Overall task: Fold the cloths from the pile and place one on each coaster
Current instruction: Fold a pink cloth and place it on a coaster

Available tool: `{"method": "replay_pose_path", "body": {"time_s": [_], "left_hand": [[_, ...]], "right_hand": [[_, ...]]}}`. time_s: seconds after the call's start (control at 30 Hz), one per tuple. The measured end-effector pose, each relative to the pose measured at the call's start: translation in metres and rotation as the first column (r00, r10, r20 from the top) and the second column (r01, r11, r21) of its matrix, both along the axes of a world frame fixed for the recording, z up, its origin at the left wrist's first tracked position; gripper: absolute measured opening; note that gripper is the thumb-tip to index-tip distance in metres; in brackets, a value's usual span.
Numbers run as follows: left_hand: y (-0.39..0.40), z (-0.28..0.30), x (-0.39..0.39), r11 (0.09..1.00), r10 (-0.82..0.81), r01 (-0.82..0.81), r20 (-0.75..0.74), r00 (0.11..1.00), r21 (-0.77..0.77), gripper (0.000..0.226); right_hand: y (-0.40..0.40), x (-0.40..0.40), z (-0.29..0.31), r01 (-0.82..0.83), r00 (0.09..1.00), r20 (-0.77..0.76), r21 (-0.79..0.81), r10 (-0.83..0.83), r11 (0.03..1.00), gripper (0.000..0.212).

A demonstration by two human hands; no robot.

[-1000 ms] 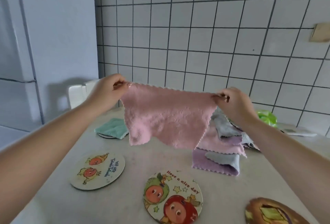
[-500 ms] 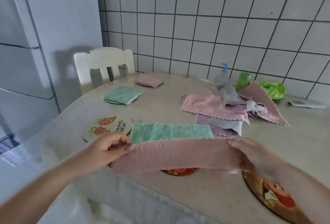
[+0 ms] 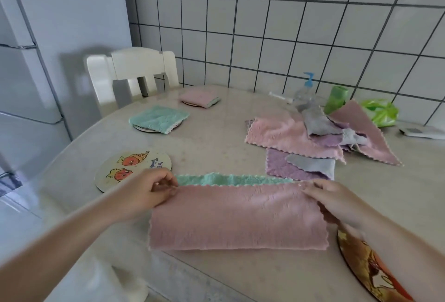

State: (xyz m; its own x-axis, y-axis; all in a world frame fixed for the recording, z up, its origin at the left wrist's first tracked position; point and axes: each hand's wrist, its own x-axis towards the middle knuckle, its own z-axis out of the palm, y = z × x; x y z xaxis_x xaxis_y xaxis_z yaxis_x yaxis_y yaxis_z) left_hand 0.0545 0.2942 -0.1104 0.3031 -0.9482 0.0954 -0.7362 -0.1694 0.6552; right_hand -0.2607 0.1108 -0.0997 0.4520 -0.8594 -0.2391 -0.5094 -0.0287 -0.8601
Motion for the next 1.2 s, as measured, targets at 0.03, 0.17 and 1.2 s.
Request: {"method": "replay_pose_path", "body": {"time_s": [0.03, 0.17, 1.2], "left_hand": [[-0.007, 0.0, 0.002, 1.0, 0.013, -0.013, 0.031, 0.999, -0.001, 0.014], [-0.027, 0.001, 0.008, 0.999, 0.042, -0.042, 0.068, 0.997, -0.006, 0.009], [-0.056, 0.004, -0.075, 0.997, -0.011, 0.051, 0.521, 0.854, -0.061, 0.033]], "right_hand": [[-0.006, 0.004, -0.003, 0.002, 1.0, -0.017, -0.026, -0.003, 1.0, 0.023], [-0.025, 0.015, -0.01, 0.008, 0.998, -0.057, -0.116, -0.015, 0.993, 0.025], [0.03, 0.081, -0.001, -0.553, 0.817, -0.508, -0.553, 0.274, 0.623, 0.055]]}}
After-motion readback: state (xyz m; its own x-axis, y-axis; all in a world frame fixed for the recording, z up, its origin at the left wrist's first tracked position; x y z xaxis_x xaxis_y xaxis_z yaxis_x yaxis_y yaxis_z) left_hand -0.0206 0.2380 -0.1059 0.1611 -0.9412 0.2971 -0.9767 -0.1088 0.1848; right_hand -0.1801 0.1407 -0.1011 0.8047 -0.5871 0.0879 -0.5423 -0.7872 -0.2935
